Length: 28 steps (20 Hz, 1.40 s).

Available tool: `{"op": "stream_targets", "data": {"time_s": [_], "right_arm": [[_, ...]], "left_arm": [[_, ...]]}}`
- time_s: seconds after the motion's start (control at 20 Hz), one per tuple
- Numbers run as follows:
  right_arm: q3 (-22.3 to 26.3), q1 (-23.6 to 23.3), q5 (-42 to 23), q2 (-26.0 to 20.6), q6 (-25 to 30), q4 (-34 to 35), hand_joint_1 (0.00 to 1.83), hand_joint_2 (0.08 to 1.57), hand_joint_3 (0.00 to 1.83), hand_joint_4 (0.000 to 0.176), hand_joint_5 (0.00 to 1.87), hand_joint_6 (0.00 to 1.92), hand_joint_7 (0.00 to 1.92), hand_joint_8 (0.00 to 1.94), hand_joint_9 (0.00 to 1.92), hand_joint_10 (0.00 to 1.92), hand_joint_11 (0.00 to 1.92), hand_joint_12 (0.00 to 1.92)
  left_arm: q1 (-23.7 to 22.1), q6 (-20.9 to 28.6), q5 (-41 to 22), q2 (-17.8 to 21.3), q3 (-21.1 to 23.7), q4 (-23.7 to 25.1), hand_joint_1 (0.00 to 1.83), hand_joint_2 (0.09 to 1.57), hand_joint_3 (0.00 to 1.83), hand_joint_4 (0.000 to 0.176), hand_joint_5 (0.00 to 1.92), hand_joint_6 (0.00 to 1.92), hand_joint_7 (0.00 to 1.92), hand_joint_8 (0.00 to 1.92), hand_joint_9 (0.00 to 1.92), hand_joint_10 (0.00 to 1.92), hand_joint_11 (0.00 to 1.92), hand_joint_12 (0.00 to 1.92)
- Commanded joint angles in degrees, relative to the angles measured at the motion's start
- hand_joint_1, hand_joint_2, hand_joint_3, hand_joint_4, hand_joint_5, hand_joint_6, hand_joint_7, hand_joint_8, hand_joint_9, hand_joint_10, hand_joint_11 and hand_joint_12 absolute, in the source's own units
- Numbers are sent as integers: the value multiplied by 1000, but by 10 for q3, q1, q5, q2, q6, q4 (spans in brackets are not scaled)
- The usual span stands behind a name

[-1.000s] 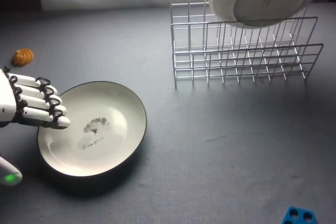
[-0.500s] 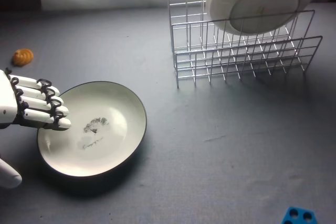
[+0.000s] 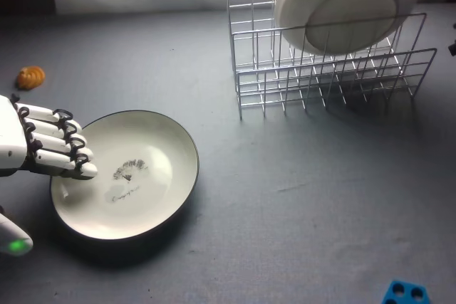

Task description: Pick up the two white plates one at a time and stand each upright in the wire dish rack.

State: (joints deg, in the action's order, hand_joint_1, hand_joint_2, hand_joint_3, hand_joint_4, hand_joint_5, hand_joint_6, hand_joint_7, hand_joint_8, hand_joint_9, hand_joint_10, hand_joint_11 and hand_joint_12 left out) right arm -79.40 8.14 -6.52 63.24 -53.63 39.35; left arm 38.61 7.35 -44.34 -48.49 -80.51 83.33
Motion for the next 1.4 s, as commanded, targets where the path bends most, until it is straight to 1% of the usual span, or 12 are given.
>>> {"op": "stream_targets", "data": {"time_s": [0.0, 0.05, 0.1, 0.15, 0.25, 0.35, 0.75, 0.85, 0.95, 1.15, 1.25, 1.35], "right_arm": [[-6, -2, -72, -1, 11, 5, 1206, 1153, 0, 7, 866, 1188, 971, 987, 996, 599, 723, 1255], [-10, 2, -71, 2, 10, 4, 1201, 1153, 1, 12, 861, 1189, 971, 998, 1030, 513, 717, 1279], [-14, 5, -67, 6, 10, 4, 1334, 1133, 0, 0, 868, 1150, 985, 923, 927, 1069, 720, 1287], [-17, 6, -68, 7, 10, 4, 1359, 1132, 1, 0, 857, 1161, 981, 922, 897, 1194, 719, 1289], [-20, 7, -72, 9, 10, 4, 1195, 1171, 1, 6, 839, 1248, 926, 1043, 953, 648, 691, 1306], [-20, 9, -84, 9, 10, 4, 1179, 1188, 2, 13, 818, 1290, 888, 1096, 967, 543, 659, 1312], [-21, 9, -85, 8, 9, 2, 1132, 1263, 2, 8, 734, 1439, 696, 1359, 682, 738, 376, 1392], [-21, 9, -84, 8, 9, 2, 1101, 1301, 0, 25, 646, 1527, 659, 1447, 572, 858, 309, 1443], [-21, 9, -82, 8, 9, 1, 1075, 1262, 1, 0, 694, 1401, 647, 757, 562, 854, 310, 1393], [-20, 12, -79, 8, 9, 0, 1041, 1281, 0, 0, 666, 1443, 728, 456, 569, 735, 262, 1371], [-20, 13, -77, 8, 9, 0, 1014, 1204, 0, 0, 569, 591, 715, 369, 545, 674, 211, 1352], [-20, 15, -77, 8, 9, 0, 1051, 1179, 0, 0, 642, 331, 714, 294, 514, 659, 163, 1369]], "left_arm": [[-9, 1, -12, 2, -2, -26, 0, 1067, 0, 0, 131, 0, 130, 2, 112, 1, 0, 251], [-10, 1, -10, 2, -2, -26, 0, 1067, 0, 0, 111, 1, 109, 1, 96, 1, 0, 204], [-11, 1, -7, 3, -2, -26, 0, 1063, 0, 0, 110, 1, 102, 0, 87, 0, 0, 180], [-12, 1, -7, 3, -2, -26, 0, 1062, 0, 0, 132, 4, 123, 4, 104, 4, 0, 223], [-12, 0, -6, 3, -2, -26, 0, 1067, 1, 0, 136, 5, 127, 4, 107, 4, 0, 233], [-11, 0, -5, 3, -3, -26, 0, 1064, 0, 0, 130, 1, 117, 4, 98, 2, 0, 201], [-8, -12, -6, 2, -1, -26, 0, 1077, 7, 0, 145, 5, 138, 5, 114, 2, 0, 209], [-8, -11, -7, 3, -1, -26, 0, 1066, 1, 0, 143, 2, 137, 2, 107, 0, 0, 185], [-8, -3, -7, 3, -3, -26, 0, 1068, 2, 0, 128, 0, 128, 0, 109, 1, 0, 196], [-6, 8, -9, 0, -6, -26, 0, 1069, 1, 0, 121, 2, 123, 0, 105, 2, 0, 171], [-4, 8, -9, -1, -6, -26, 0, 1064, 0, 0, 150, 0, 161, 1, 149, 2, 0, 292], [-4, 8, -9, -1, -6, -26, 0, 1064, 0, 0, 167, 6, 171, 4, 154, 3, 0, 296]]}}
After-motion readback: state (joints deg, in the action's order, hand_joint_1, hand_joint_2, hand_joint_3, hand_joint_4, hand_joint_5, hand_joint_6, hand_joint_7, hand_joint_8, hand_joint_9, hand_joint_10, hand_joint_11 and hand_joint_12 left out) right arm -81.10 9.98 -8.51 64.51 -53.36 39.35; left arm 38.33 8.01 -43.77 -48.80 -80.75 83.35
